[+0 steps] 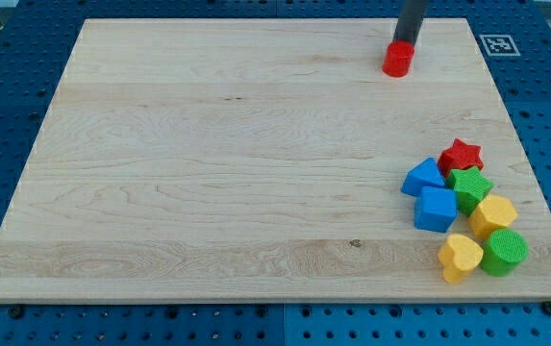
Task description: Move the red circle towards the blue triangle
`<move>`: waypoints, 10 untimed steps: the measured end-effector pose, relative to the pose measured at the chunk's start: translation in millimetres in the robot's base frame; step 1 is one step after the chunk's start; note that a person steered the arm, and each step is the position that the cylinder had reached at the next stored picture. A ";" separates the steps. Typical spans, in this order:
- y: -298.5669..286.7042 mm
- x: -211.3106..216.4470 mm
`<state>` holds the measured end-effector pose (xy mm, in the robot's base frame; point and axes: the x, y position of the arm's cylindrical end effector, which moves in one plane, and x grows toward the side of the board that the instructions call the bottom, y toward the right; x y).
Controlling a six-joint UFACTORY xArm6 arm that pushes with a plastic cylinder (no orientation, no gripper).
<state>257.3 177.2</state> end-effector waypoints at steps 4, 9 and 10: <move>-1.0 36.1; -8.0 48.8; -22.3 60.2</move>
<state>317.5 154.9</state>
